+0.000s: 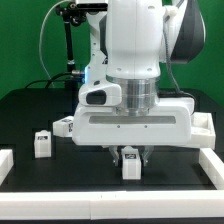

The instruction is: Assemble one leg

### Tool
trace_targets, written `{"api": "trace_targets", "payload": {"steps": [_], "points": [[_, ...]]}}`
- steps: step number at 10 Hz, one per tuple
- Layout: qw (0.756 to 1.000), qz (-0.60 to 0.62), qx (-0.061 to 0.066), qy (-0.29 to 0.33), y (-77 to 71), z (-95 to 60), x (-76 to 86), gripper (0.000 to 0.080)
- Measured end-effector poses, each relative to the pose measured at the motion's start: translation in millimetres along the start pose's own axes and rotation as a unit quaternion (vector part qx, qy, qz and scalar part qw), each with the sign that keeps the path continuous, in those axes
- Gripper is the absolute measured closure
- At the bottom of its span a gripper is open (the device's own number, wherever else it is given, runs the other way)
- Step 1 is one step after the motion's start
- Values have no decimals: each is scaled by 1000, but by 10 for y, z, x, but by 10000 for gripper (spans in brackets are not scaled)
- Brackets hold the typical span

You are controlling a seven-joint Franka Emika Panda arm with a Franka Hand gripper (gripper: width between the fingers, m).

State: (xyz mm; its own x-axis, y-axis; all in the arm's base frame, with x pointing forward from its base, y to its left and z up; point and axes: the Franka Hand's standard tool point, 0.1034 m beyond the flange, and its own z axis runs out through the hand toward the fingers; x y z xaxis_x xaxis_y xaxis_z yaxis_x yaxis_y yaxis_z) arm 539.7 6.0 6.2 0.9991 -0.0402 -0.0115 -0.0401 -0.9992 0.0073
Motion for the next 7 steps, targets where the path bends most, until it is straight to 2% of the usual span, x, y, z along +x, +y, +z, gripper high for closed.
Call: {"api": "trace_targets", "payload": {"steps": [1,3,5,6,7], "points": [[1000,3,-1,-5,40,0,-72,537],[1000,7,2,-27,42,-108,-321,537],[999,9,3,-40,109,-163,-653,537],[998,34,5,-52,139,-181,-738,537],[996,53,9,-65,121,-212,-751,535]]}}
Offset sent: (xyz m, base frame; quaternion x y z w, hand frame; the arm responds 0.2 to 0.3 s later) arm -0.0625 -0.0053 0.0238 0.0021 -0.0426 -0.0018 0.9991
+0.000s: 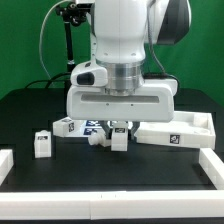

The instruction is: Assemble one leg

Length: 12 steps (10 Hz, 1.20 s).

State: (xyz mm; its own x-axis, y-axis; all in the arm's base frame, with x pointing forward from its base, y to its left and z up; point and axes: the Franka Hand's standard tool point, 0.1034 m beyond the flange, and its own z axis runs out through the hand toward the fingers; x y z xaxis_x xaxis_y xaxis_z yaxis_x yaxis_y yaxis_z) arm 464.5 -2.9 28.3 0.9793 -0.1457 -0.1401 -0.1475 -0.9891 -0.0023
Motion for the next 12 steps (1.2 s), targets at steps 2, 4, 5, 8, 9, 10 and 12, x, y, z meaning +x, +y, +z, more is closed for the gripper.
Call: {"api": "trace_targets", "payload": {"steps": [2,4,5,8,9,10,12], "points": [[1000,-7,-1,2,1,23,13,535],[999,-36,-5,17,95,91,60,535],[998,-62,-9,18,249,144,73,535],[994,-104,-17,33,697,184,177,535],[994,-100,-16,34,718,184,185,535],[995,-88,-16,34,654,184,187,535],[996,-81,-16,37,524,180,216,535]]}}
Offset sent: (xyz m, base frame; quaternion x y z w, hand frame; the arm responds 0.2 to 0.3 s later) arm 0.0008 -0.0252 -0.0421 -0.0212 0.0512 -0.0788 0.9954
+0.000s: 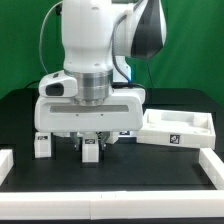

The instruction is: Assemble one leg

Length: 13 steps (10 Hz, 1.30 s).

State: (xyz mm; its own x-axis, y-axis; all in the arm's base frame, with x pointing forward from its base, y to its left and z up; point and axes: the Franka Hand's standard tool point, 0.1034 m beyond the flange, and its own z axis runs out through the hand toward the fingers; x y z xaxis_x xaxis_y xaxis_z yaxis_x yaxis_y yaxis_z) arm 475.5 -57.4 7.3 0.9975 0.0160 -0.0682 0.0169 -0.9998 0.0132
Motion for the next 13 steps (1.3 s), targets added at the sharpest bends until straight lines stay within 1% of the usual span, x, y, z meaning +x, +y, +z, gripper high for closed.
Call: {"api": "trace_targets", "payload": {"steps": [2,3,4,5,7,8,9,10,11,12,13], "points": [[1000,9,0,5,-149,-7,82,535],[1000,4,0,8,-240,-8,102,535],[1000,-2,0,9,-295,-9,110,535],[1000,-4,0,9,-318,-9,112,535],[1000,-5,0,9,-319,-8,111,535],[1000,-5,0,9,-319,-8,111,311],[1000,-5,0,9,-319,-8,111,311],[1000,-5,0,9,-319,-9,110,185],[1000,0,5,-5,-377,-94,71,161],[1000,-3,12,-9,-505,-305,64,161],[1000,-9,14,-3,-627,-472,66,151]]}}
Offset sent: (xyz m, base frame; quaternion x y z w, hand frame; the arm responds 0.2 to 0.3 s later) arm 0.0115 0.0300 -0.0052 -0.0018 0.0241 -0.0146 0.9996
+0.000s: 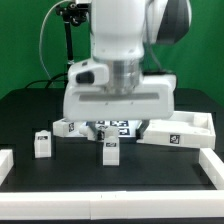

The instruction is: Assemble one leg

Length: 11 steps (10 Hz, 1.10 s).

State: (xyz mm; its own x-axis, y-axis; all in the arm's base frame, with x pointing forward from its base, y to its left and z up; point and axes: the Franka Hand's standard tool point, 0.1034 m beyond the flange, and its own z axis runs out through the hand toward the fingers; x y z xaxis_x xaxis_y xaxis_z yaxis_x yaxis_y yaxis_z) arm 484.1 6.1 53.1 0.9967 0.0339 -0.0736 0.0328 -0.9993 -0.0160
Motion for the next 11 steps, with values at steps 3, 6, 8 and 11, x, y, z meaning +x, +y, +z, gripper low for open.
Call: {"api": "trace_targets", "payload": {"steps": [3,6,8,11], "points": [[1000,-3,7,8,-386,-325,-62,151],[1000,-7,8,6,-376,-301,-74,151],[1000,16,8,-2,-320,-217,-231,151],[994,104,2,-31,-536,-155,-796,151]]}}
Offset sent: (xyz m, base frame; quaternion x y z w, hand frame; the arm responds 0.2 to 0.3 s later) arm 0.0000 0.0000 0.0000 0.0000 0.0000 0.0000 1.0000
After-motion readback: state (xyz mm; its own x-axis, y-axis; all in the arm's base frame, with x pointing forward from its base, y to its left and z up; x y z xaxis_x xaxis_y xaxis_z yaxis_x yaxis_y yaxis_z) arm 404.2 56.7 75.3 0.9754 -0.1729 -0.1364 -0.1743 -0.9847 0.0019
